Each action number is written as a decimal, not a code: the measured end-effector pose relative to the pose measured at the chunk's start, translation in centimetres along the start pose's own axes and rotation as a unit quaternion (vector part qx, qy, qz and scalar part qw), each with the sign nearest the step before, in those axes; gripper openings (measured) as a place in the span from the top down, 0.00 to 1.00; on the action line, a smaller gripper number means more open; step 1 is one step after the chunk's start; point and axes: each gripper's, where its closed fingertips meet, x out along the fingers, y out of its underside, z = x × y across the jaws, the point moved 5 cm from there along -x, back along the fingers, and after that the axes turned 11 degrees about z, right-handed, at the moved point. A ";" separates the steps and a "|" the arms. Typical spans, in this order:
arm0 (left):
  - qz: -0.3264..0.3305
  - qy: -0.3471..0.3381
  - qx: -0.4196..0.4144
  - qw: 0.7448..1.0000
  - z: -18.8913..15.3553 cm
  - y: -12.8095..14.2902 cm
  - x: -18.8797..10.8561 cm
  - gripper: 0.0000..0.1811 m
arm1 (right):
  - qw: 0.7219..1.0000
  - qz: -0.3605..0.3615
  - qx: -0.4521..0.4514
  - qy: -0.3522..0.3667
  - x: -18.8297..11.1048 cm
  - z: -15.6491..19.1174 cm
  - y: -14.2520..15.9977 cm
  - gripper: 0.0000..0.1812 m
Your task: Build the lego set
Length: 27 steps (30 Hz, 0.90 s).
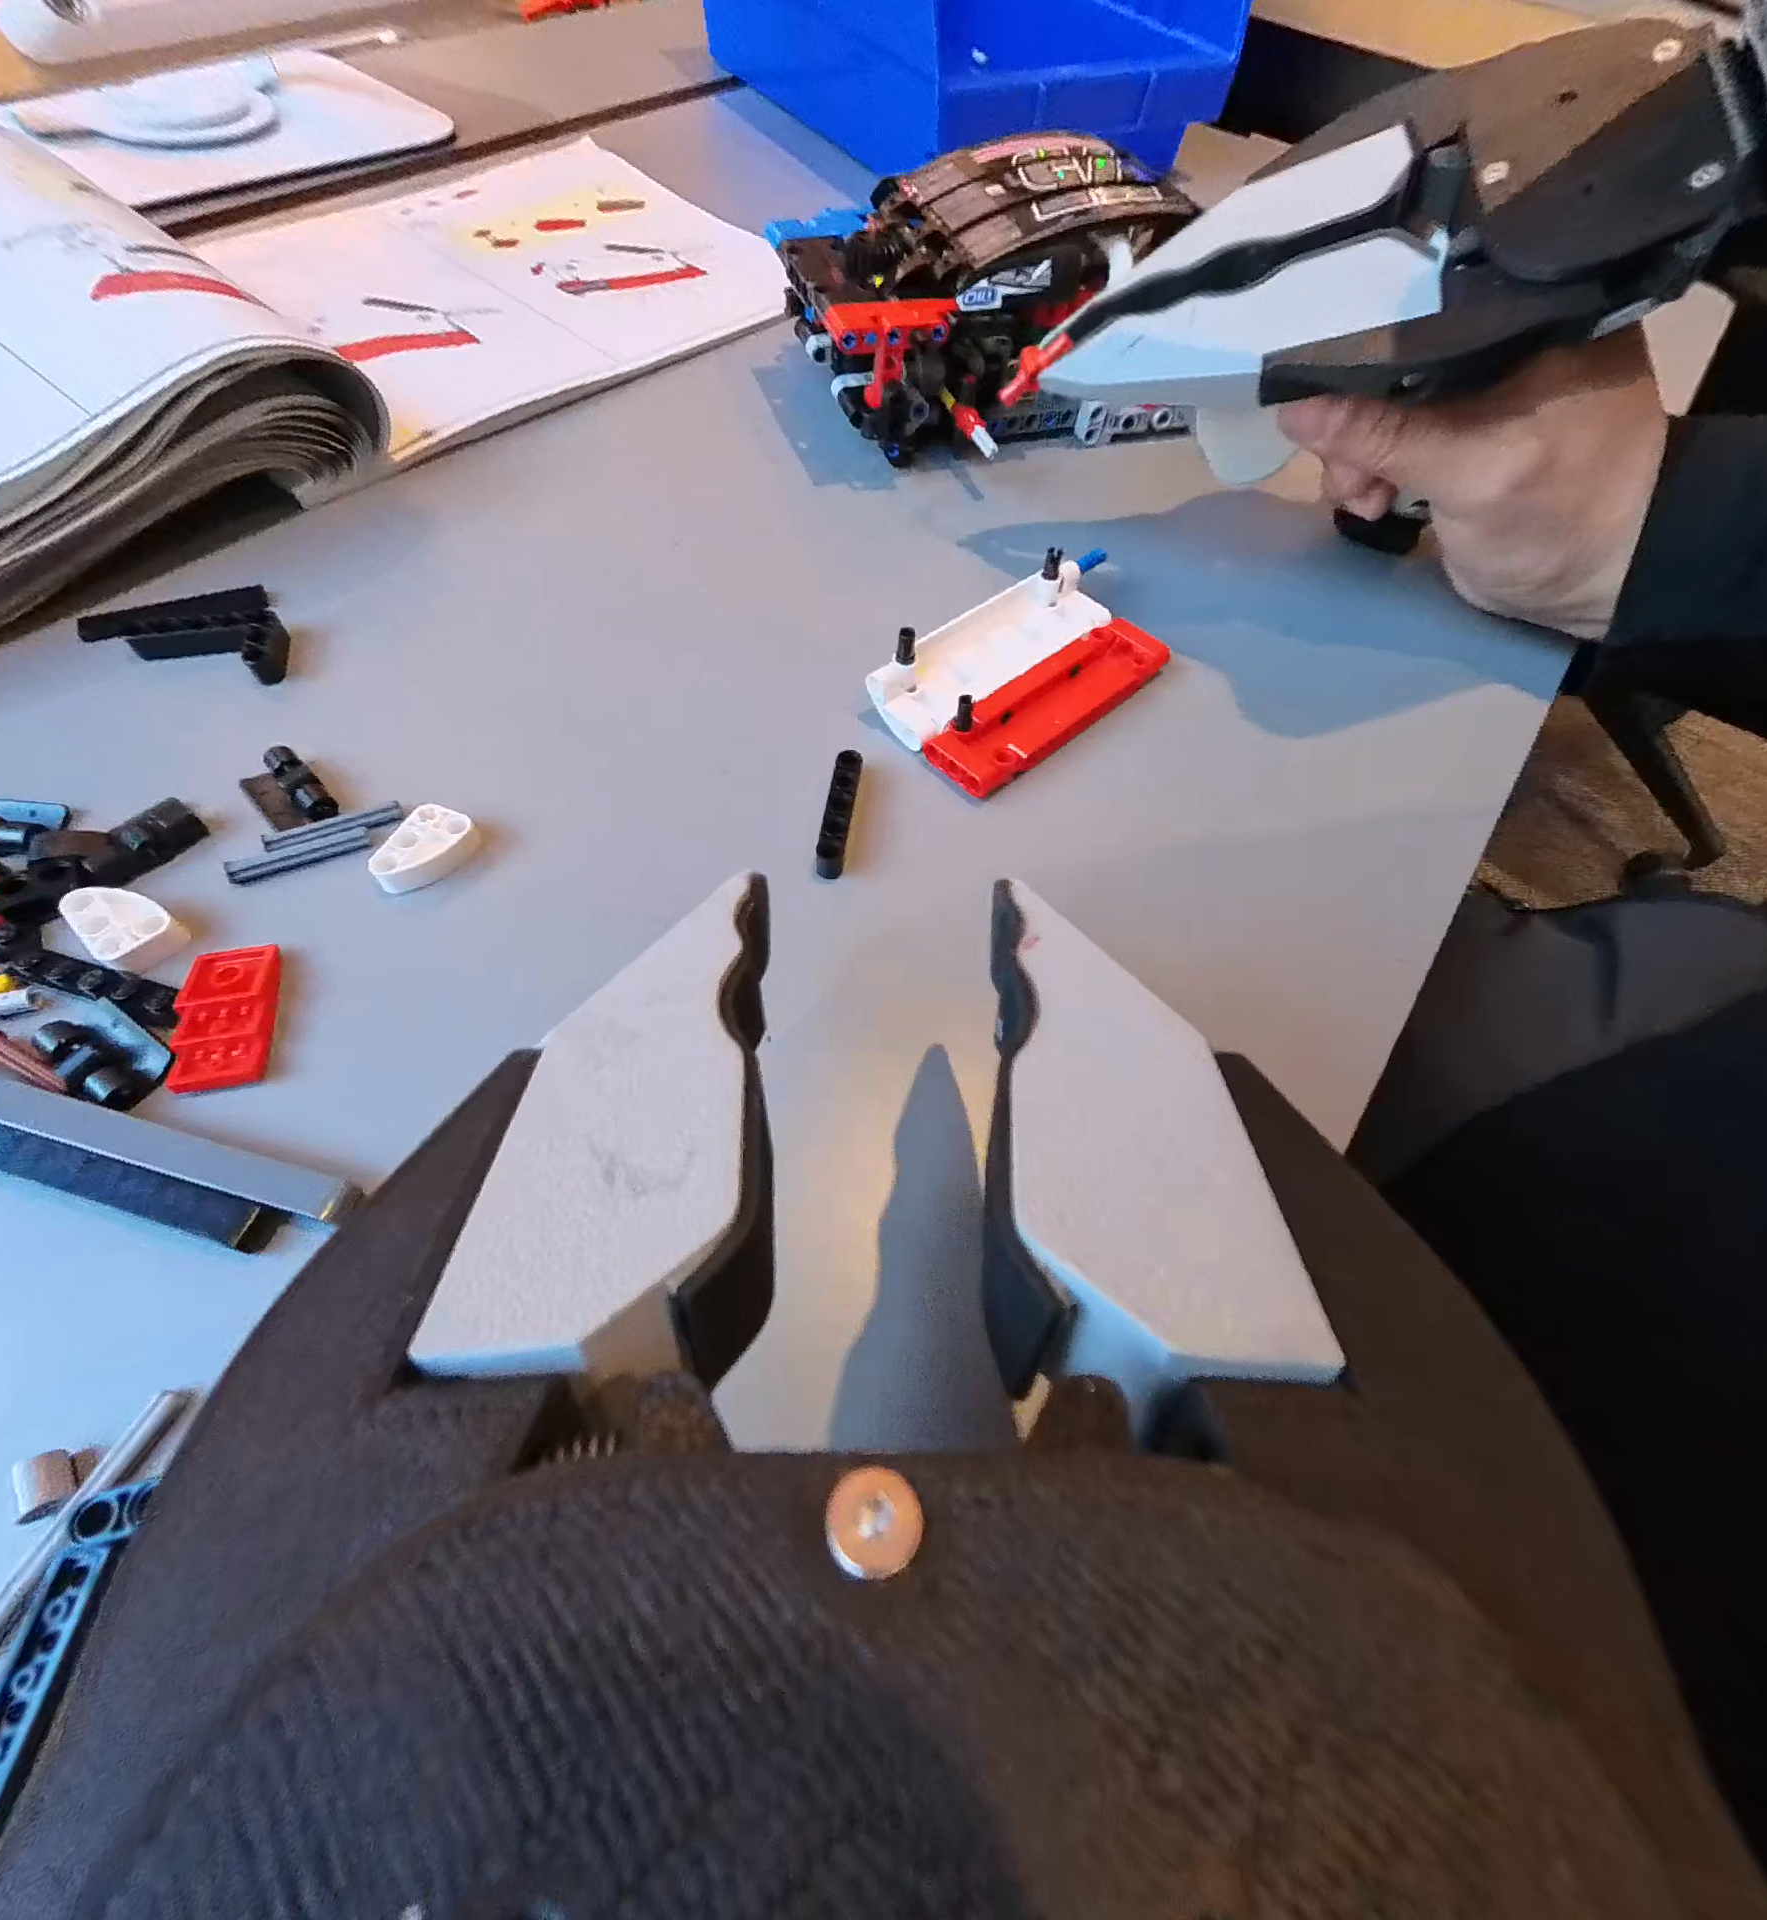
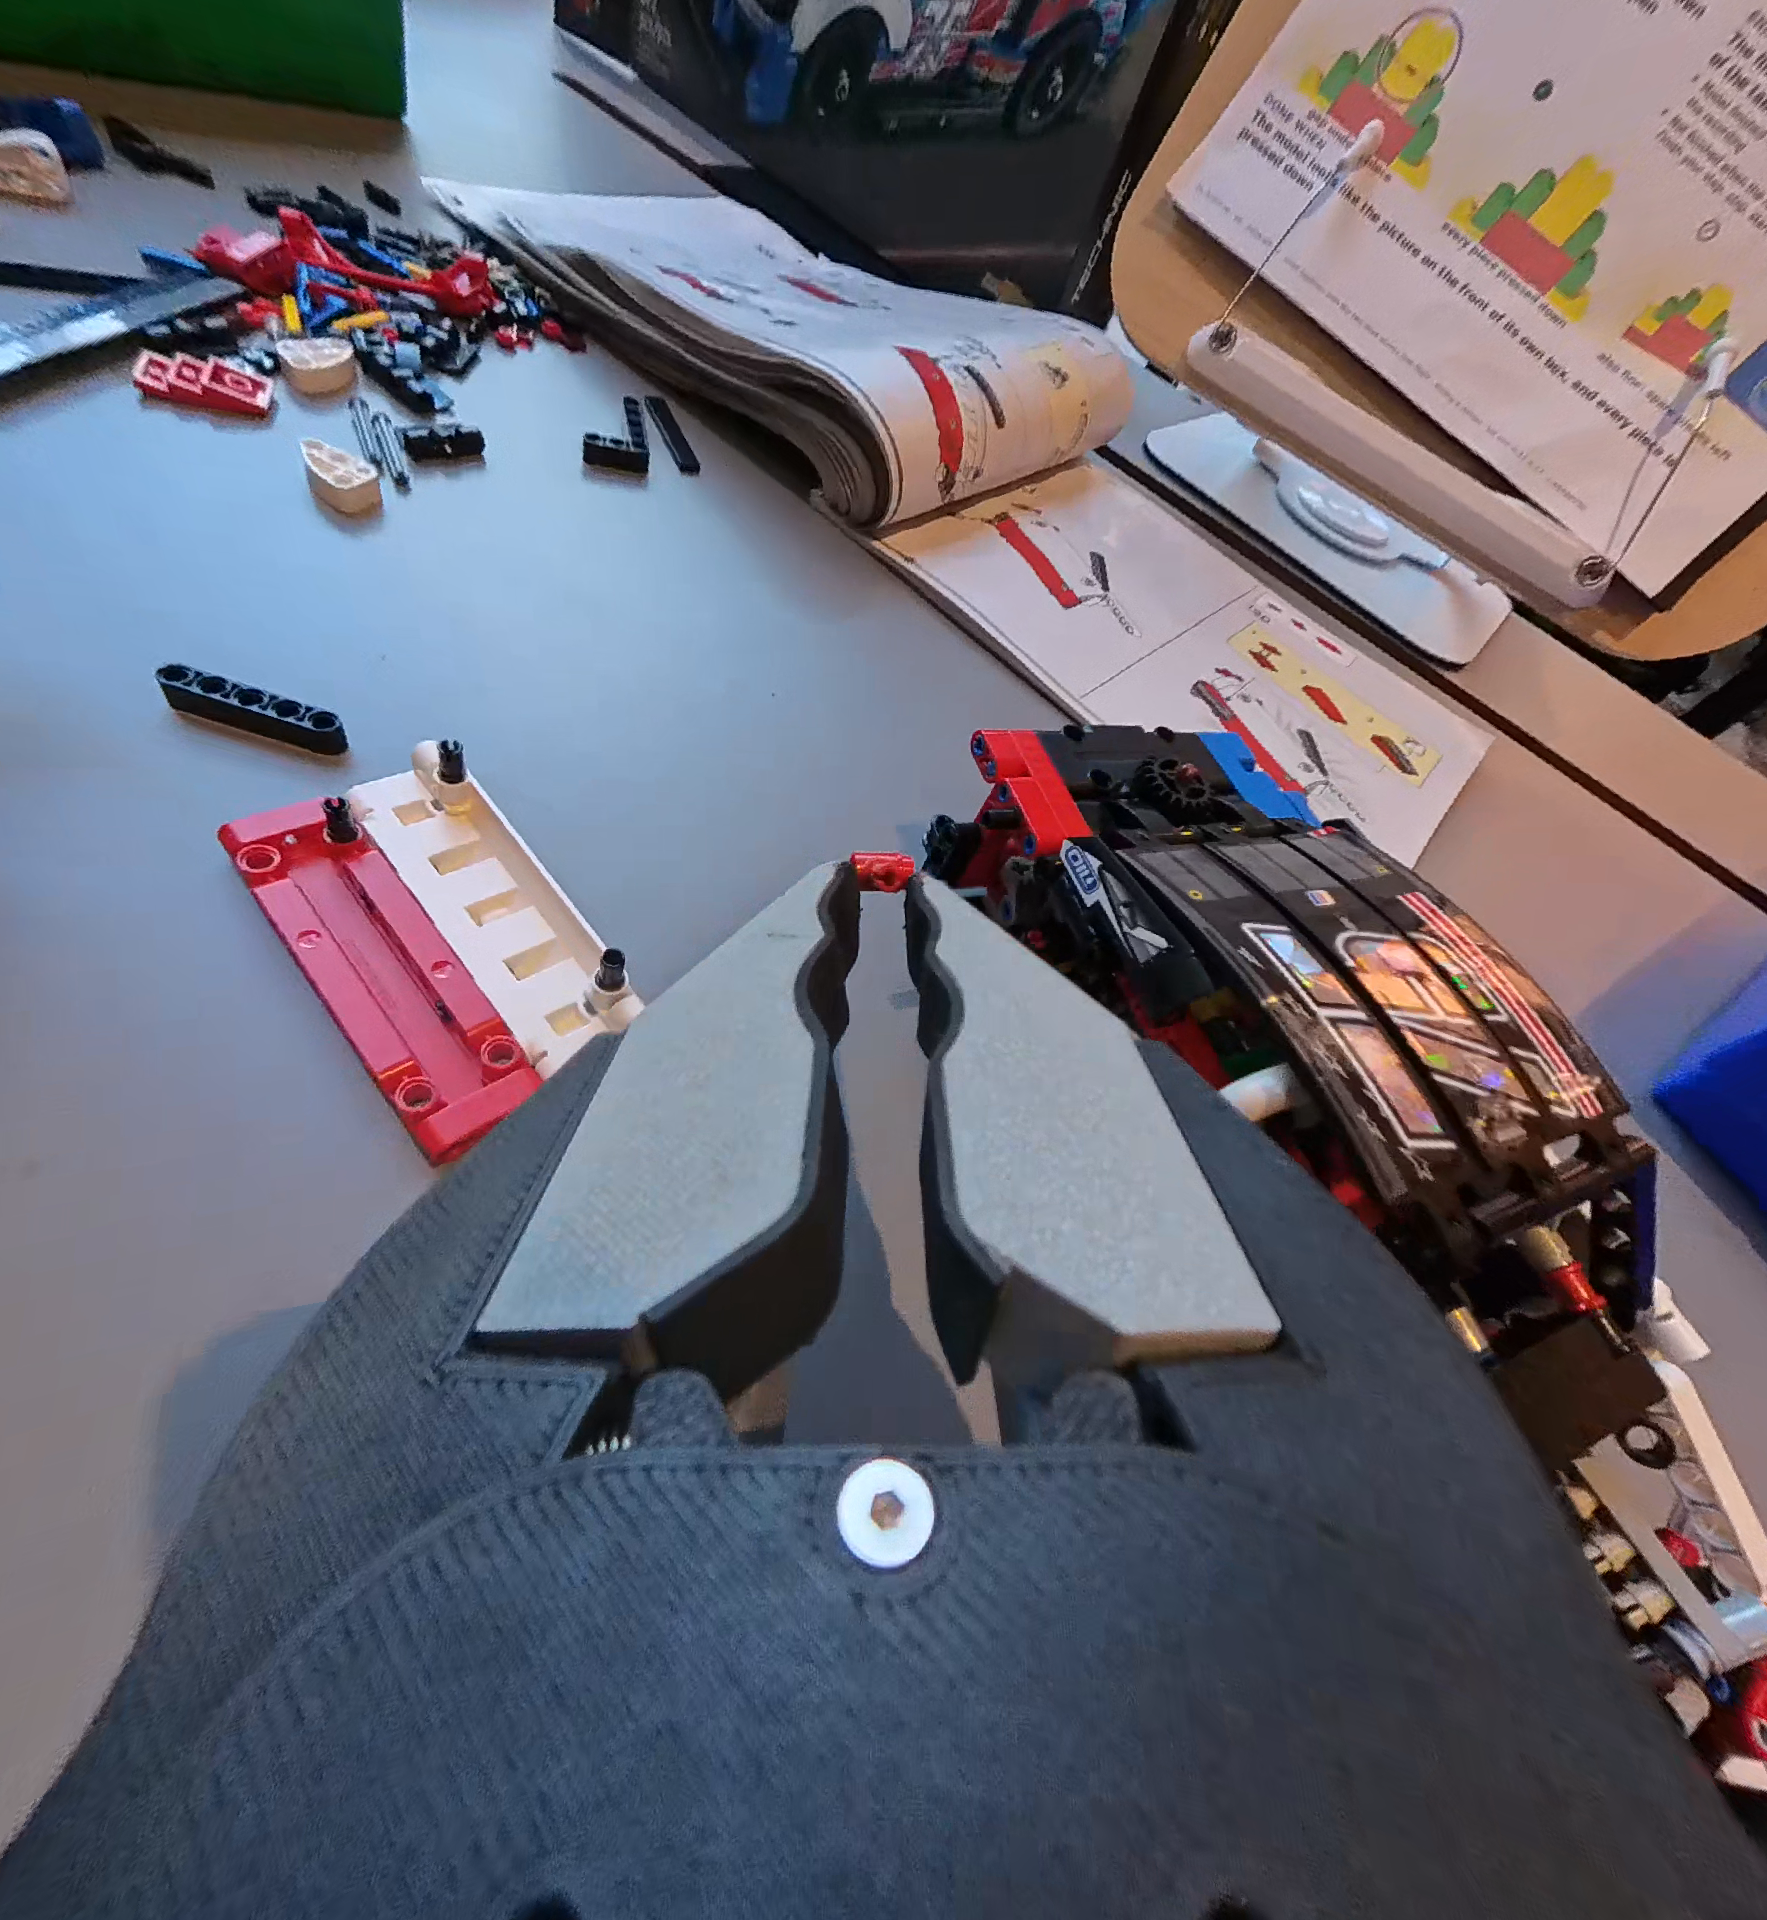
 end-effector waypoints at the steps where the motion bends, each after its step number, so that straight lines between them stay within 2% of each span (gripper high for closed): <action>1: -0.004 -0.001 -0.001 1.000 0.1 -0.1 -0.1 0.78 | 1.000 -0.009 0.003 0.002 -0.2 -0.1 -0.1 0.96; 8: -0.003 -0.033 -0.035 0.999 2.0 0.0 -0.1 0.72 | 0.996 -0.064 0.003 -0.053 -1.4 0.9 -0.9 0.96; 12: -0.005 -0.042 -0.034 0.999 2.0 0.0 -0.2 0.69 | 0.991 -0.099 0.004 -0.093 -2.2 1.5 -1.3 0.96; 16: 0.020 -0.045 -0.032 0.998 2.0 0.1 0.5 0.70 | 0.985 -0.108 0.000 -0.134 -2.6 2.3 -1.4 0.96; 22: 0.073 -0.029 -0.004 0.997 1.8 -0.5 3.2 0.73 | 0.983 -0.052 0.013 -0.176 -2.6 2.4 -0.2 0.96; 25: 0.097 -0.015 -0.002 0.995 2.3 -0.8 4.4 0.74 | 0.971 0.021 0.044 -0.235 -2.0 2.3 1.3 0.95; 27: 0.116 -0.005 -0.005 0.993 2.8 -0.8 5.0 0.74 | 0.963 0.081 0.044 -0.252 -1.2 2.5 2.3 0.88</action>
